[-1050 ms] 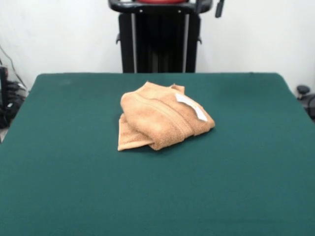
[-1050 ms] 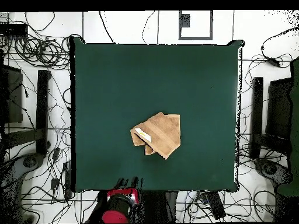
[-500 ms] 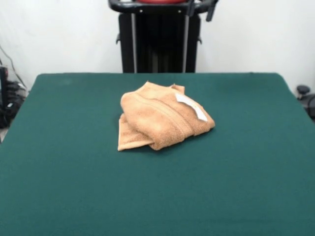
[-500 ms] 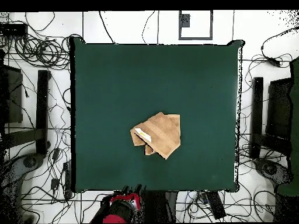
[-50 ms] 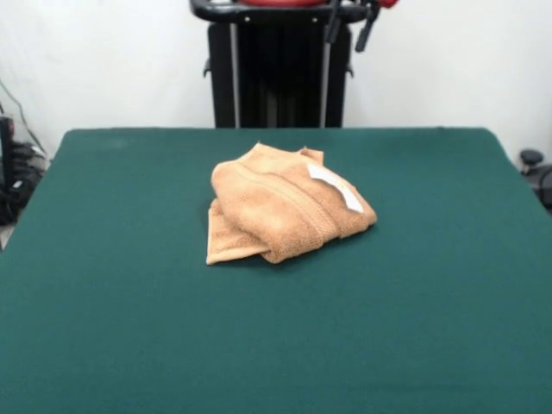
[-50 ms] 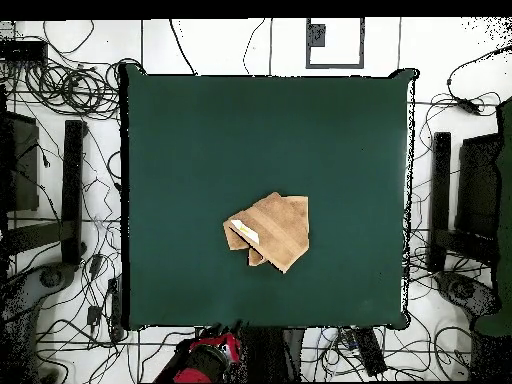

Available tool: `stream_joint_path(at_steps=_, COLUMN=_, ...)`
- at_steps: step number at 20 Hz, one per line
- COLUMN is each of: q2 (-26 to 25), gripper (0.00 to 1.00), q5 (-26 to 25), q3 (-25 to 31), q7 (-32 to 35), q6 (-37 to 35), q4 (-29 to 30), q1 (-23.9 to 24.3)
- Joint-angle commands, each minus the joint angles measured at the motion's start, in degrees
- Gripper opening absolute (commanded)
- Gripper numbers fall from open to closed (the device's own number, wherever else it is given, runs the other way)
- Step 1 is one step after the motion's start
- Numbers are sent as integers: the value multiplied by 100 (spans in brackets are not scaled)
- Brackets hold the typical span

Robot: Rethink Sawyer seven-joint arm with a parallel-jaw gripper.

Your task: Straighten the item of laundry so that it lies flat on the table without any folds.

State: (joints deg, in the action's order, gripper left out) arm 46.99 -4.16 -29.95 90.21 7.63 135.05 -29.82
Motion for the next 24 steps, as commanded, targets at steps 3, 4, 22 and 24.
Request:
stream_joint_path(at_steps=3, q2=-1226, gripper=100, q5=916, q3=126, q7=1725, q6=1064, q4=-74, q1=-546)
stream_joint_path(at_steps=4, q2=-1311, gripper=100, q5=1004, q3=151, q7=1744, q6=1149, q4=-65, q1=-599)
stream_joint_path(at_steps=22, q2=-1896, gripper=100, q5=1616, q3=-60, q7=1334, q6=1526, q4=-131, q1=-934)
stream_joint_path(at_steps=24, q2=-1940, gripper=100, q5=1609, q3=-75, q7=1311, q6=1544, q4=-141, q1=-943)
